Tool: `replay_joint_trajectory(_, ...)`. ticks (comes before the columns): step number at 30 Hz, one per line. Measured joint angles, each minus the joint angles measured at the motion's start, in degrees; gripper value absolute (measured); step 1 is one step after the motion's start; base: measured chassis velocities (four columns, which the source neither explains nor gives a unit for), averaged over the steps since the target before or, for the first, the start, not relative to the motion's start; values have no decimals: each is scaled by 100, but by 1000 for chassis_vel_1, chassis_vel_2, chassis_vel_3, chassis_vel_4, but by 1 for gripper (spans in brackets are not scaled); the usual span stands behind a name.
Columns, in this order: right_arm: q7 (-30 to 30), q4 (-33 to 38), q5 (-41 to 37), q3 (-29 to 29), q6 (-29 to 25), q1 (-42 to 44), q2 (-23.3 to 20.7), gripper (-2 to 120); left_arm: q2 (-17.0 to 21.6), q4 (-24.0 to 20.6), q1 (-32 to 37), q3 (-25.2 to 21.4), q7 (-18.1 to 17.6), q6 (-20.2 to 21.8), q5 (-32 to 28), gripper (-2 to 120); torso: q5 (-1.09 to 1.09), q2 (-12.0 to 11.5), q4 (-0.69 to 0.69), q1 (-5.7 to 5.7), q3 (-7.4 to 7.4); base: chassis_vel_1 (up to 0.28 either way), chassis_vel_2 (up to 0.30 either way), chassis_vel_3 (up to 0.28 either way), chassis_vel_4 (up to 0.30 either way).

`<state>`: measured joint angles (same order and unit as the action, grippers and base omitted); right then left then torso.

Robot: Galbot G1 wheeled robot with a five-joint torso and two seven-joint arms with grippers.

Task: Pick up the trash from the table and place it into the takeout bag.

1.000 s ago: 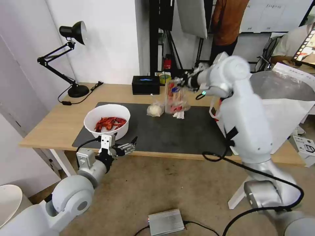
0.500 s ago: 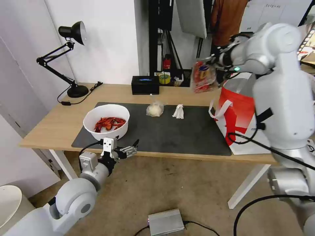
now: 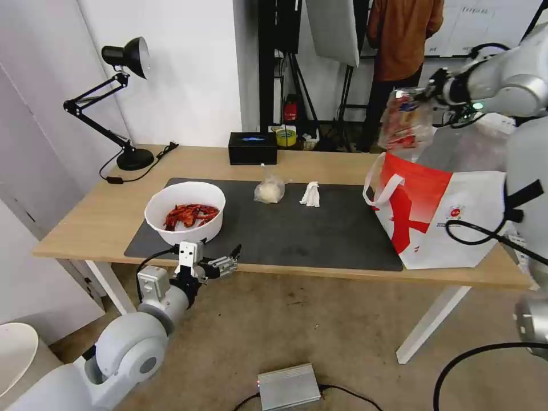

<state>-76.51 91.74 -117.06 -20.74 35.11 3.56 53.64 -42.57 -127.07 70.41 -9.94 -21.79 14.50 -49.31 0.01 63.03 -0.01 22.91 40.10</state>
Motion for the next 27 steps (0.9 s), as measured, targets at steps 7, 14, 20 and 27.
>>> replay_joint_trajectory(7,24,-175,-21,-106,-4,42,-187,1,-77,17,34,3,-3,0,27,100,0,0,0,0,0,0,0,0,0)
replay_joint_trajectory(14,122,-430,-13,-236,24,112,-383,1,-97,-51,168,-57,-12,1,68,100,0,0,1,0,0,0,0,0,0)
replay_joint_trajectory(20,223,-515,25,-461,64,324,-480,1,-85,-96,215,-102,-20,1,68,100,-1,0,0,0,0,0,0,0,0)
replay_joint_trajectory(27,247,-502,106,-720,128,771,-521,1,-74,-140,267,-139,-23,1,72,100,0,0,0,0,1,0,0,0,0)
